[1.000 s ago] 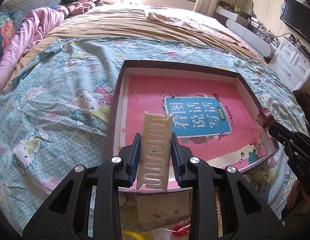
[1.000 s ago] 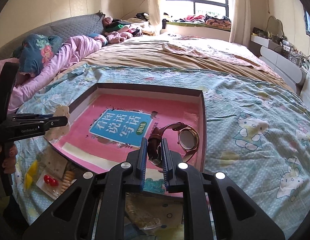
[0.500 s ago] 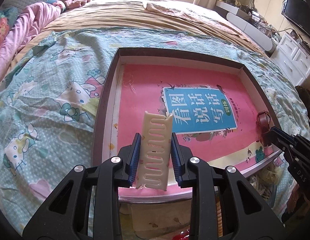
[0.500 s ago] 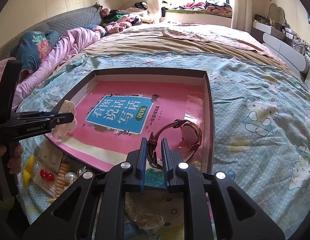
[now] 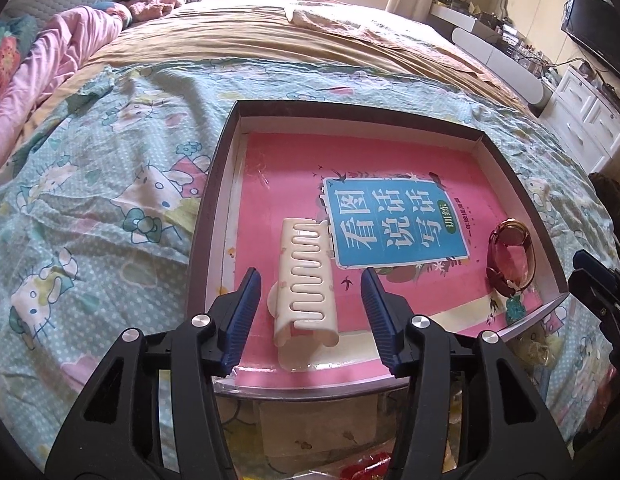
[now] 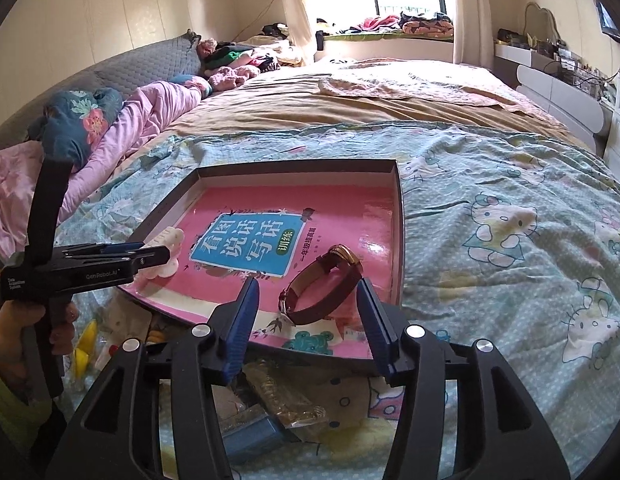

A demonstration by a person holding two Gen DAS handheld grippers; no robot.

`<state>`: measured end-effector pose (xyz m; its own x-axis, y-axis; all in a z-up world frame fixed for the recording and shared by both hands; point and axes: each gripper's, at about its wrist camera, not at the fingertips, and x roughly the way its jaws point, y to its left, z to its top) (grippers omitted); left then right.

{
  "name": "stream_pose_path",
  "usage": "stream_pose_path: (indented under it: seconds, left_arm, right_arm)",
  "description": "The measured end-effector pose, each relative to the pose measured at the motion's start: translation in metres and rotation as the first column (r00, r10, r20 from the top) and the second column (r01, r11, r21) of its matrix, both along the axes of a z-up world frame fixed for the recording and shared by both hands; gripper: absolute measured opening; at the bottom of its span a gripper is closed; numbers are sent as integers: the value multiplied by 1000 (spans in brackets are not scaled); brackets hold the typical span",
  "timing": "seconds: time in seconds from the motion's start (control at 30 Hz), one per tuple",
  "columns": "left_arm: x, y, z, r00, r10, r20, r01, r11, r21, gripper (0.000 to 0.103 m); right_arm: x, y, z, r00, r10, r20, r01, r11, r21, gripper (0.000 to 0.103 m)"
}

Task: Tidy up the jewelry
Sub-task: 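Release the claw clip in the pink tray while the right gripper releases the watch there, then withdraw both grippers from the tray back over the remaining jewelry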

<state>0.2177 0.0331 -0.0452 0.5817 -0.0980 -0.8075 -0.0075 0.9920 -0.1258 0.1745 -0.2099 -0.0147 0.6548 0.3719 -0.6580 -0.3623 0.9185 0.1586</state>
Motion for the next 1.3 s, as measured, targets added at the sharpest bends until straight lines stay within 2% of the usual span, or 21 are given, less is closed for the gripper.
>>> stream_pose_path:
  seconds: [0.03,0.1,0.23,0.4,0.47,0.83,0.93,1.3]
  left_arm:
    - [-1,0,3,1000,-1,5,1,1000,-5,48]
    - [-5,1,10,1000,-1,23,2,1000,-9,61]
    - [-14,1,27,998,8,65,-8,1000,2,69]
    - [-28,4,50,992,32,120,-32,999,0,89]
    - [-36,7,61,989,45,144,-44,999,-8,93]
    - [-79,23,96,970,103,218,-98,995,-32,93]
    - [-89,27,99,969,109,220,-103,994,-40,93]
    - [-120,30,97,970,114,217,-110,994,-28,93]
  right_arm:
    - [-2,-2,2,1000,-4,3,4,1000,2,53]
    - [-5,-6,6,1000,-13,9,13,1000,13,60]
    - [-13,-15,14,999,-33,21,32,999,42,68]
    - [-20,-23,28,997,-55,48,51,996,69,76]
    - [-24,-26,34,996,-62,59,57,995,83,77]
    - [-48,-26,63,993,-36,116,24,994,109,81]
    - [-56,-24,66,992,-31,122,19,995,102,90]
    - [-80,-11,68,992,16,123,-25,997,71,91]
